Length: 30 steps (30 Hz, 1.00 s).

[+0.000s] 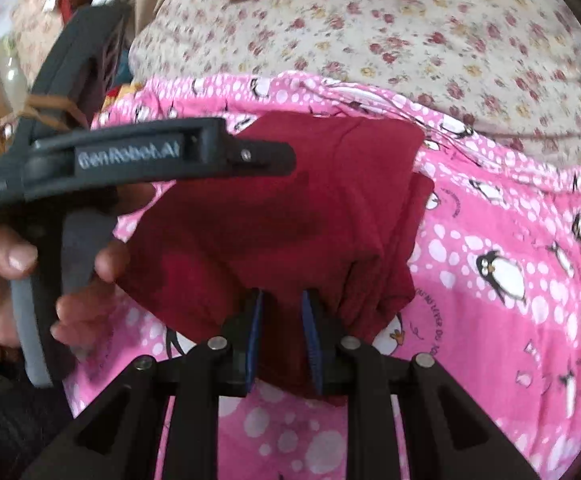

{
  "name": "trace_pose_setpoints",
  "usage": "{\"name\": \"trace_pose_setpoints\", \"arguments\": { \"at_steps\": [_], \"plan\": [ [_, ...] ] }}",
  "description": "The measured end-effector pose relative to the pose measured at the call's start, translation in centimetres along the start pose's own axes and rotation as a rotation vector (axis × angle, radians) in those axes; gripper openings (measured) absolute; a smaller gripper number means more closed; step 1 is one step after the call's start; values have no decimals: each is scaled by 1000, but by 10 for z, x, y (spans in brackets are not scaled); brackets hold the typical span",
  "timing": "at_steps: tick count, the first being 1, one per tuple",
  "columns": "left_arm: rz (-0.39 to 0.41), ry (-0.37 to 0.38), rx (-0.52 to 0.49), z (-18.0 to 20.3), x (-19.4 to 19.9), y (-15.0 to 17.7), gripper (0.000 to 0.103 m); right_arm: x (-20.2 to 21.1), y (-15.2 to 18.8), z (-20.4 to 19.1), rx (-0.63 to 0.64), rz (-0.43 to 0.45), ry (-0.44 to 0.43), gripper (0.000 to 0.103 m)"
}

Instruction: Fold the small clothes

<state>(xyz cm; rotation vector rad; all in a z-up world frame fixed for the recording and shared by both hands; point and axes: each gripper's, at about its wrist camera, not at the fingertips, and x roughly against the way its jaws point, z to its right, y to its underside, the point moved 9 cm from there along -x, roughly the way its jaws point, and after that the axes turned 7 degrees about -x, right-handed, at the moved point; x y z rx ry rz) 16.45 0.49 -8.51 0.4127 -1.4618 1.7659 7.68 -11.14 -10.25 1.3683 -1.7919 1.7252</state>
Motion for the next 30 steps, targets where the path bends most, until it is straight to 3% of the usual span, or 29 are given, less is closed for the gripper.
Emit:
{"name": "trace_pose_setpoints", "arguments": {
  "at_steps": [6, 9, 10, 11, 13, 16, 21, 30],
  "plan": [
    [-14, -86, -92, 4, 17, 3, 73, 11, -1, 0, -45, -18, 4, 22],
    [45, -160, -129, 6, 61, 7, 73, 47, -2, 2, -57, 70, 76, 27],
    [52, -176, -123, 4, 72, 11, 73, 60, -2, 5, -64, 114, 109, 41],
    [50, -182, -109, 2, 82, 18, 73, 75, -1, 9, -76, 159, 144, 64],
    [20, -175, -75, -1, 92, 33, 73, 101, 6, 20, -116, 228, 221, 81],
    [-51, -160, -13, -5, 102, 58, 73, 122, 19, 26, -195, 264, 236, 81],
    [-4, -220, -32, 3, 121, 58, 73, 128, 30, 18, -139, 274, 306, 81],
    [-17, -268, -58, 1, 121, 62, 73, 137, 30, 16, -131, 313, 338, 81]
  ]
}}
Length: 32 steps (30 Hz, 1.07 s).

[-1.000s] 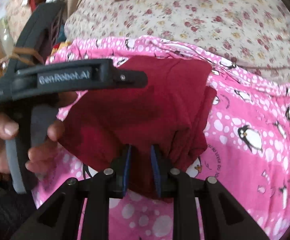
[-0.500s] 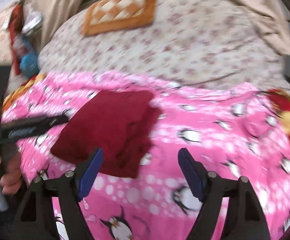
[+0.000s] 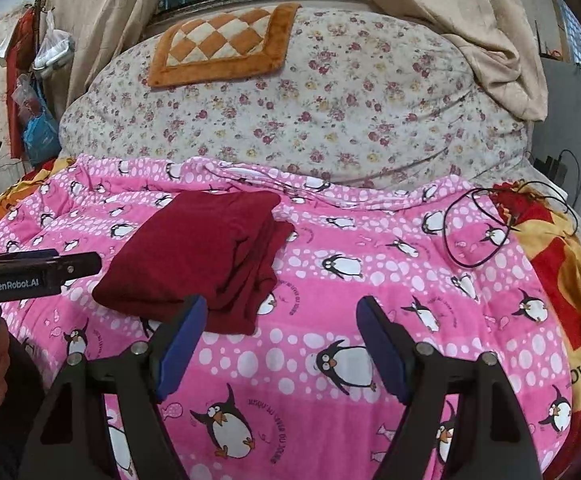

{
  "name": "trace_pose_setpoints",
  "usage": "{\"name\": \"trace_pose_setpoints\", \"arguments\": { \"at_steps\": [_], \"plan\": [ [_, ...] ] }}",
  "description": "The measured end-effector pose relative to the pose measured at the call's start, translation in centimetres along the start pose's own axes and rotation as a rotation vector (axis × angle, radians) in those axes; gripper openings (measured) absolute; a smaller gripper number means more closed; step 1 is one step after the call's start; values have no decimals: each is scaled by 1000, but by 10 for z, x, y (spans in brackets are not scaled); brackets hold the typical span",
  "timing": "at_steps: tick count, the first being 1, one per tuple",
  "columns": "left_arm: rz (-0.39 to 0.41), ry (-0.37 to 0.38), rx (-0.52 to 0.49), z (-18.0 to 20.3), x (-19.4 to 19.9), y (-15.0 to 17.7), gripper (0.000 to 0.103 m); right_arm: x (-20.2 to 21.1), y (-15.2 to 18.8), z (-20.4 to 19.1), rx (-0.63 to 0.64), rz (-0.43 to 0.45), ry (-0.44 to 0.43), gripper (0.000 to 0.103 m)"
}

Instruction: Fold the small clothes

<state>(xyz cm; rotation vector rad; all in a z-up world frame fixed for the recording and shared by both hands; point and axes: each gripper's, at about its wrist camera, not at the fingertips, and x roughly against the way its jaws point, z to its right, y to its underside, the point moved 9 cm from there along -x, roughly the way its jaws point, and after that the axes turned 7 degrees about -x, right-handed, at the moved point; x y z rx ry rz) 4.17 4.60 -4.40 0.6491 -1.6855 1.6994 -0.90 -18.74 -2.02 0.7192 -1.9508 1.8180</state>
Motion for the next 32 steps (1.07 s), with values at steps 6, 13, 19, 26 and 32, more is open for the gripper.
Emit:
{"name": "trace_pose_setpoints", "arguments": {
  "at_steps": [6, 13, 19, 26, 32],
  "plan": [
    [-10, 1, -1, 1, -4, 2, 73, -2, 0, 2, -15, 1, 4, 81],
    [1, 2, -17, 4, -7, 3, 73, -1, -1, 0, -4, 14, 0, 81],
    [-9, 2, -36, 8, -14, 8, 73, -2, -2, 0, -5, 16, -2, 81],
    [-4, 8, -43, 9, -16, 7, 73, -6, -2, -2, -4, 9, 2, 81],
    [30, 0, -60, 13, -12, 1, 73, -10, 0, -9, 10, 5, 10, 81]
  ]
}}
